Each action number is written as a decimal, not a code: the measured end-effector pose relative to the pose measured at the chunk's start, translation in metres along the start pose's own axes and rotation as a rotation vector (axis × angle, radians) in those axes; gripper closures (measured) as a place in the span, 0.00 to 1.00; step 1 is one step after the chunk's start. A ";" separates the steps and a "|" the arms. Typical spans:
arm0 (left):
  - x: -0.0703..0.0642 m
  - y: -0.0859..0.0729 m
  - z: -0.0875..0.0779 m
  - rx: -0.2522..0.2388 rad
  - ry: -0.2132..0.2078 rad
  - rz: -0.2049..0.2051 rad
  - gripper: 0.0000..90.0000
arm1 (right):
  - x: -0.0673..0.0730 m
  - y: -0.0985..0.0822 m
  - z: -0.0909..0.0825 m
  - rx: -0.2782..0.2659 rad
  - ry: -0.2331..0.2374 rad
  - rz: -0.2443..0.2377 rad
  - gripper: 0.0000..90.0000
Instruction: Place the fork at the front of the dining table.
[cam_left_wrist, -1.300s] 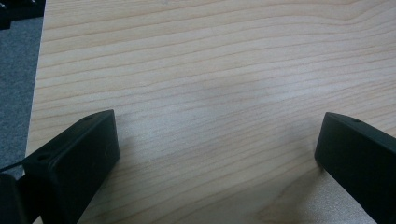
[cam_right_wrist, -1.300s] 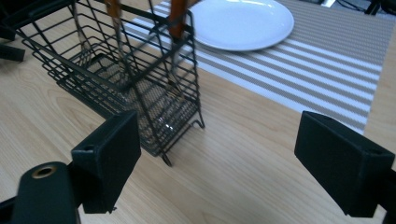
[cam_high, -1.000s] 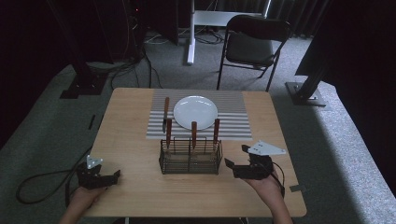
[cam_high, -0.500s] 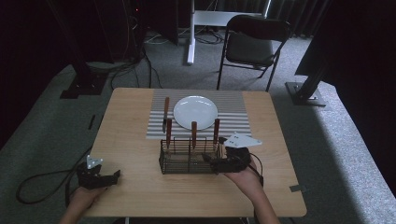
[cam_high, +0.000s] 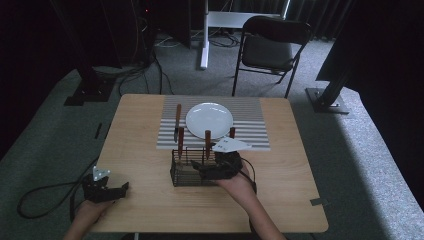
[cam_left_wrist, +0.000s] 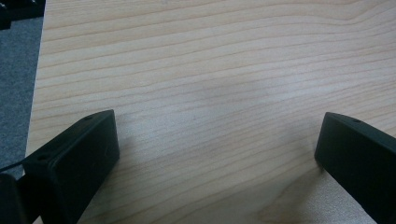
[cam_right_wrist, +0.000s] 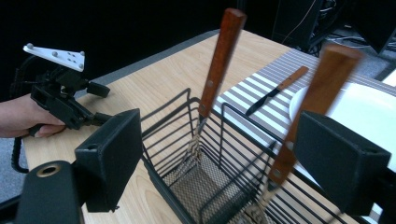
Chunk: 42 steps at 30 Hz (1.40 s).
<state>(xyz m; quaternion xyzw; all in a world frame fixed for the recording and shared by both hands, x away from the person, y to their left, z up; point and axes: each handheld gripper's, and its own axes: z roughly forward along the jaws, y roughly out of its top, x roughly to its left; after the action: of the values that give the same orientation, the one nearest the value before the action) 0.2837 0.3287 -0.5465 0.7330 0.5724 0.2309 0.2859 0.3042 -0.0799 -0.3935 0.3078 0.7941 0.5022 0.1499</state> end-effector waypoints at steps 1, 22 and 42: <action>0.000 0.000 0.000 0.000 0.000 0.000 0.00 | 0.002 0.001 0.003 0.004 -0.005 -0.005 0.17; -0.001 0.000 0.000 0.001 0.005 -0.002 0.00 | 0.018 0.021 0.050 0.026 -0.118 0.062 0.26; -0.001 0.000 0.000 0.002 0.005 -0.002 0.00 | 0.030 0.034 0.085 0.062 -0.260 0.168 0.58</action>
<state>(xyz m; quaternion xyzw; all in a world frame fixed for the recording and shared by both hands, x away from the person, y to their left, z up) 0.2840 0.3278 -0.5464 0.7321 0.5741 0.2319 0.2842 0.3393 0.0098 -0.3998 0.4402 0.7546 0.4439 0.1994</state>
